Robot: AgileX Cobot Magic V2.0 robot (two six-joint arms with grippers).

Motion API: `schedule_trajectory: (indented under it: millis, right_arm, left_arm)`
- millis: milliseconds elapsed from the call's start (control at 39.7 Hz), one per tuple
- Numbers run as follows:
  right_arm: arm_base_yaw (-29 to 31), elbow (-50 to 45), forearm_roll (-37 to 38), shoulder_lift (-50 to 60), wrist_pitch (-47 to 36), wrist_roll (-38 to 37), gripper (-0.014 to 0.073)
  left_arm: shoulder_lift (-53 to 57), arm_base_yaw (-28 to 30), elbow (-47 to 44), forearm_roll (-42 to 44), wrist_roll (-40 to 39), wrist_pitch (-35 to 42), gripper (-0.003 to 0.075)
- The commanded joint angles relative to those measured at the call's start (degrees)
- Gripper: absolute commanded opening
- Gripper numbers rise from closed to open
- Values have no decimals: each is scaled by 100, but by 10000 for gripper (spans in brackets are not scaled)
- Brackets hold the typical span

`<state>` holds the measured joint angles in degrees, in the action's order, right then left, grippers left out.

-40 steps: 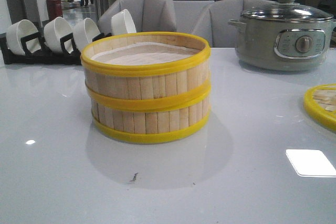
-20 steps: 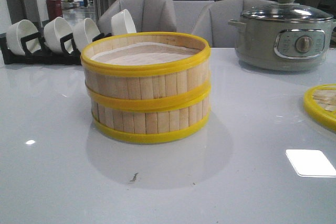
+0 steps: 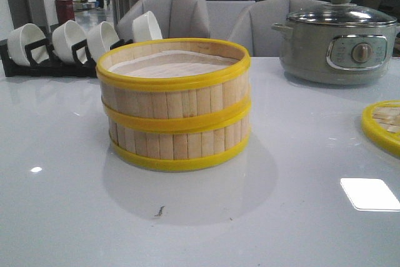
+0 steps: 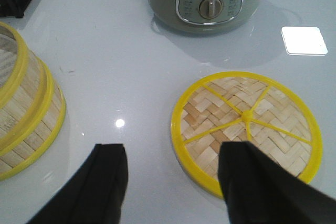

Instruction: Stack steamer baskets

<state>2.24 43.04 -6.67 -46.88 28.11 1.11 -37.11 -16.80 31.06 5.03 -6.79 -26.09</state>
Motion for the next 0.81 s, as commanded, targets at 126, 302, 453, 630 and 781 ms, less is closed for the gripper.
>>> schedule_trajectory:
  millis: [126, 302, 453, 630, 781]
  right_arm:
    - [23, 215, -51, 20, -319, 5, 494]
    - [23, 215, -51, 20, -319, 5, 494]
    - [23, 215, -51, 20, -319, 5, 494]
    - [23, 215, -51, 20, -319, 5, 494]
    - [23, 215, -51, 20, -319, 5, 494]
  left_arm:
    - [22, 14, -136, -51, -66, 869, 90]
    - [22, 14, -256, -51, -66, 1287, 85]
    - [22, 14, -359, -51, -66, 1641, 85]
    - [22, 14, -368, -51, -66, 1723, 85]
    - [22, 14, -368, -2, -66, 1723, 85]
